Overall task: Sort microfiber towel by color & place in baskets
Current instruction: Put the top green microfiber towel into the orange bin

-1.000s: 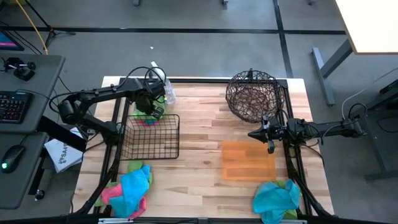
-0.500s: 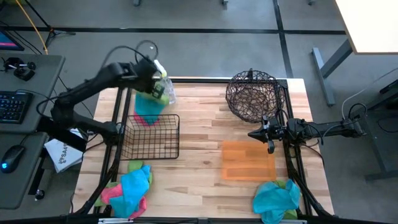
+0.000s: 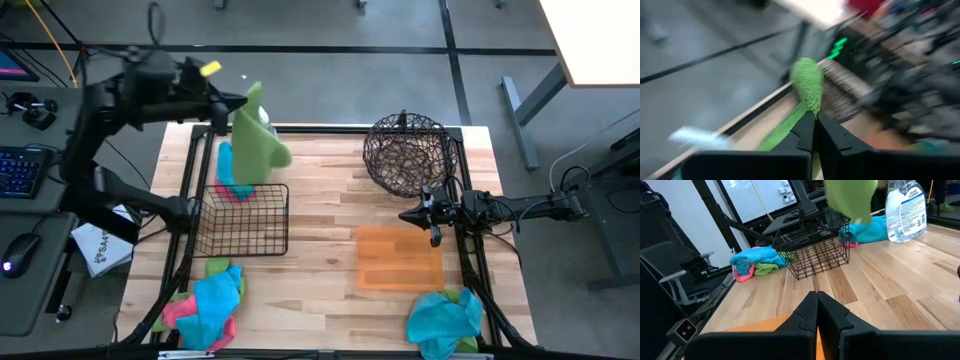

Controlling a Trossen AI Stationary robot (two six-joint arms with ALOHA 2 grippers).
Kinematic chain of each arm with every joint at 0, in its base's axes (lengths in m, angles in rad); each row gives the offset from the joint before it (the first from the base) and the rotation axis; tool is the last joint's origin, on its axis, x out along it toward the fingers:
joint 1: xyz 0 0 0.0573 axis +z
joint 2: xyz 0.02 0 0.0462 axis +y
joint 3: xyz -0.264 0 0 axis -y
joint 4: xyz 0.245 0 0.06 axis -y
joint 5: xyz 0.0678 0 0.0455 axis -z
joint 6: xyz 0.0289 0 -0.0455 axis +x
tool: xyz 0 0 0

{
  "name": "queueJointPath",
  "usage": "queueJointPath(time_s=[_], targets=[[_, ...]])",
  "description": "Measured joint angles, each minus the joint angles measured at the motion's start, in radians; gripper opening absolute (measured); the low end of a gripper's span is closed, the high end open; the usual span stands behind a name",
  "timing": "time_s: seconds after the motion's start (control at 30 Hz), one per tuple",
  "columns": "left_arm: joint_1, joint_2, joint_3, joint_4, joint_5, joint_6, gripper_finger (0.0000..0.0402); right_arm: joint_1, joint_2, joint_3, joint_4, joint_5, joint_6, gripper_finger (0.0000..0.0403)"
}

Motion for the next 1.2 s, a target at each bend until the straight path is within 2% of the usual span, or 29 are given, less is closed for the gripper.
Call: queueJointPath(time_s=[0.23, 0.37, 0.57, 0.7, 1.03, 1.2], targets=[[-0.186, 0.073, 0.004, 0.306, 0.082, -0.022, 0.0, 0.0, 0.0, 0.0, 0.0, 0.0, 0.0, 0.0], [-0.28, 0.18, 0.003, 0.484, 0.131, 0.007, 0.0, 0.0, 0.0, 0.0, 0.0, 0.0, 0.0, 0.0], [-0.385, 0.353, 0.002, 0.829, 0.301, 0.038, 0.0, 0.0, 0.0, 0.0, 0.0, 0.0, 0.0, 0.0], [-0.442, 0.466, 0.002, 1.023, 0.376, 0.094, 0.0, 0.0, 0.0, 0.0, 0.0, 0.0, 0.0, 0.0], [-0.5, 0.756, 0.002, 1.489, 0.368, 0.113, 0.0, 0.0, 0.0, 0.0, 0.0, 0.0, 0.0, 0.0], [-0.491, 0.865, 0.001, 1.77, 0.256, 0.184, 0.0, 0.0, 0.0, 0.0, 0.0, 0.0, 0.0, 0.0]])
